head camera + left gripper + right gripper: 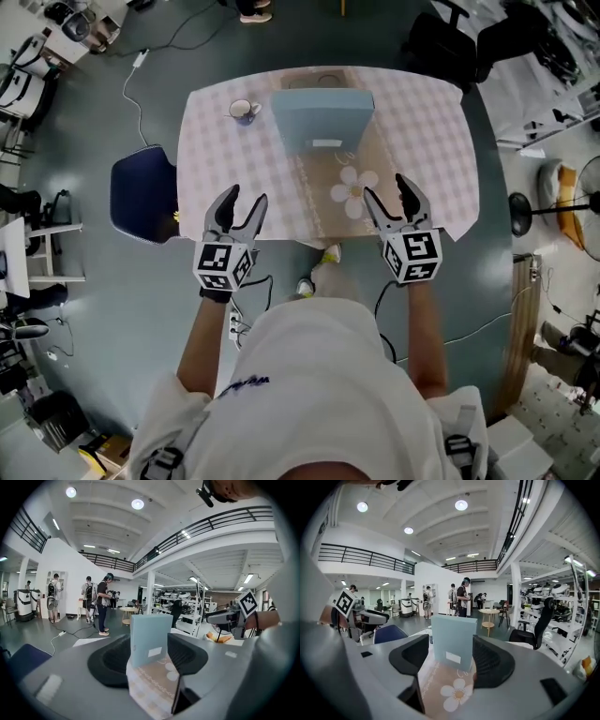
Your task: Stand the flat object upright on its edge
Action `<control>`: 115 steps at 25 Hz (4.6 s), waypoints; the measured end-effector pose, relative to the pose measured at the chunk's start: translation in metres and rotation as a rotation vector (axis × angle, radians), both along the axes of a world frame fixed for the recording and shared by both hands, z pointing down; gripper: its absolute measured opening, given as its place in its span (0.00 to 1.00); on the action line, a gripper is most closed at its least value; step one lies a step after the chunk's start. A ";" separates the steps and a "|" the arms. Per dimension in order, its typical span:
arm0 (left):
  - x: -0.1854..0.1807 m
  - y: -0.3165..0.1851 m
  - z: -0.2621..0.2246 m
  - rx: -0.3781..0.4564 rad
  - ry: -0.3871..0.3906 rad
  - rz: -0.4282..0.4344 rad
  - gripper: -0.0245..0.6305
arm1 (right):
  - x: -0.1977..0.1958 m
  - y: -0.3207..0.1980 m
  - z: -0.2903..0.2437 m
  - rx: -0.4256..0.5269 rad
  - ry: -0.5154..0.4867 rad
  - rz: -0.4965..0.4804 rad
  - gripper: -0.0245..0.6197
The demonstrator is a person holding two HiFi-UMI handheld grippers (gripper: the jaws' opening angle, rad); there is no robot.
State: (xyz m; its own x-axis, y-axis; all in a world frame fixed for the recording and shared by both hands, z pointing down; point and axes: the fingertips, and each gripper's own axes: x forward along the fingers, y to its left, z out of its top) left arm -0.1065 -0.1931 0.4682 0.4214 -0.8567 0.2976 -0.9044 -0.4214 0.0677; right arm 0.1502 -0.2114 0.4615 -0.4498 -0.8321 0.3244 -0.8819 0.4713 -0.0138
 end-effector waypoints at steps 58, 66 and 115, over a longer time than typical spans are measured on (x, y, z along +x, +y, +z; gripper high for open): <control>-0.016 0.117 -0.079 0.250 0.039 0.036 0.11 | -0.002 0.147 -0.064 0.139 -0.057 0.153 0.14; -0.015 0.120 -0.083 0.261 0.063 0.046 0.04 | -0.001 0.153 -0.065 0.149 -0.039 0.146 0.05; -0.013 0.126 -0.070 0.228 0.053 0.063 0.04 | 0.010 0.159 -0.050 0.050 -0.026 0.181 0.04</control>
